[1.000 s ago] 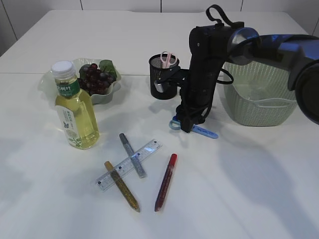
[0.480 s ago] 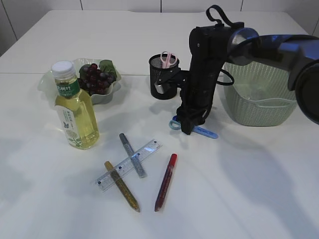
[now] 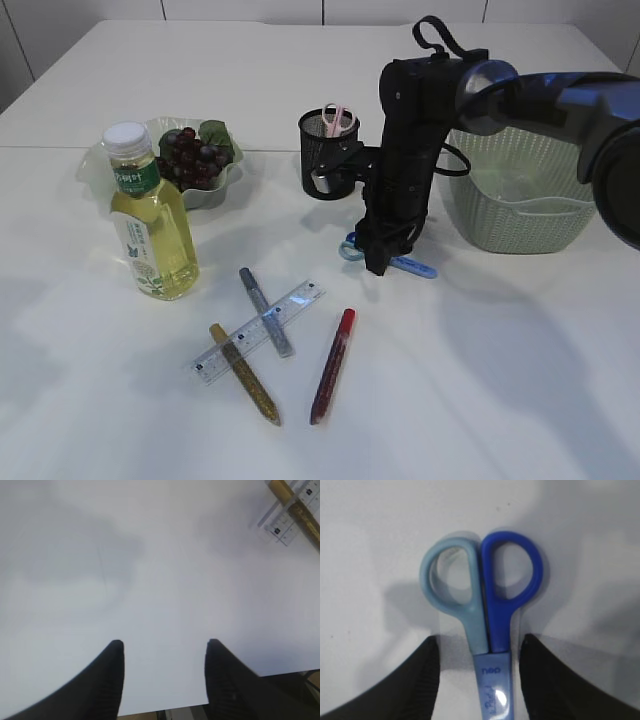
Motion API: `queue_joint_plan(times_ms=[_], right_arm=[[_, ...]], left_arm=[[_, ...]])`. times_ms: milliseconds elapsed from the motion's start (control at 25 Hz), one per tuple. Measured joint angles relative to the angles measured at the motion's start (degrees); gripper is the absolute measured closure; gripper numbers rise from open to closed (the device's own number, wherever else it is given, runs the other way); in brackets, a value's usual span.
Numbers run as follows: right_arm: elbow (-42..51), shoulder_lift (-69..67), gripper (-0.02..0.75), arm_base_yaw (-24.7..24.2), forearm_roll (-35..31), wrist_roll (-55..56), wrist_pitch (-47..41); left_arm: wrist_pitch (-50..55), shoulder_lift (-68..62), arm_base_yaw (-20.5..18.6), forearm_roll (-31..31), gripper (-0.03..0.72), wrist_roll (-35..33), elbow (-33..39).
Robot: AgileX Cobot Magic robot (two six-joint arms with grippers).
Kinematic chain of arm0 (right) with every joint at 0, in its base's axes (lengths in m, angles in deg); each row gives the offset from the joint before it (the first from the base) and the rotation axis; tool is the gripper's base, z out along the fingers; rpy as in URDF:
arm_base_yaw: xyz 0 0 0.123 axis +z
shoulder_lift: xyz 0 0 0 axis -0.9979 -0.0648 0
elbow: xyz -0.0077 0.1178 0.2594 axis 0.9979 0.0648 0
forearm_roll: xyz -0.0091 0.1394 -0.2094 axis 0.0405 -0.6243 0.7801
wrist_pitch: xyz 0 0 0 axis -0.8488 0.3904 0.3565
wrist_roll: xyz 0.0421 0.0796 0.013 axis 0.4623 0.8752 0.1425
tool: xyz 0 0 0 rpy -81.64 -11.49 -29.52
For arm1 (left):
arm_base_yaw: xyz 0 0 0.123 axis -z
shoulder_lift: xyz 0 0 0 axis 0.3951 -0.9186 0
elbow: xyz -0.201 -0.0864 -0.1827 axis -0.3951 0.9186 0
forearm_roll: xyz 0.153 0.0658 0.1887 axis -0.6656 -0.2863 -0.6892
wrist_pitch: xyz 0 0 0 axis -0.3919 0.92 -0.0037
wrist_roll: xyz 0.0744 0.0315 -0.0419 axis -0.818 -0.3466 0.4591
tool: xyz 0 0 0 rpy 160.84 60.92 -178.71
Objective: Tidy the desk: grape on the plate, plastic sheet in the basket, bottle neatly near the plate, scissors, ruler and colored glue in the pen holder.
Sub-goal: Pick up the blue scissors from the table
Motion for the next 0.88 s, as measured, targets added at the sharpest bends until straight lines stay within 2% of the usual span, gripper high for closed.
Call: queue_joint_plan(times_ms=[80, 320, 680, 880], right_arm=[[0.0, 0.0, 0.352, 0.0, 0.1, 0.0, 0.1], [0.0, 0.0, 0.542, 0.0, 0.0, 0.0, 0.1], [0.0, 0.0, 0.553, 0.0, -1.0, 1.0, 0.2], [0.3, 0.7, 0.553, -0.9, -6.2, 2.1, 0.1]], left_arm=[[0.0, 0.0, 0.0, 0.0, 0.316, 0.0, 0.0], [0.0, 0.0, 0.0, 0.0, 0.318, 0.0, 0.0], [0.0, 0.0, 0.0, 0.0, 0.32, 0.0, 0.0], [0.0, 0.0, 0.0, 0.0, 0.32, 0.0, 0.0]])
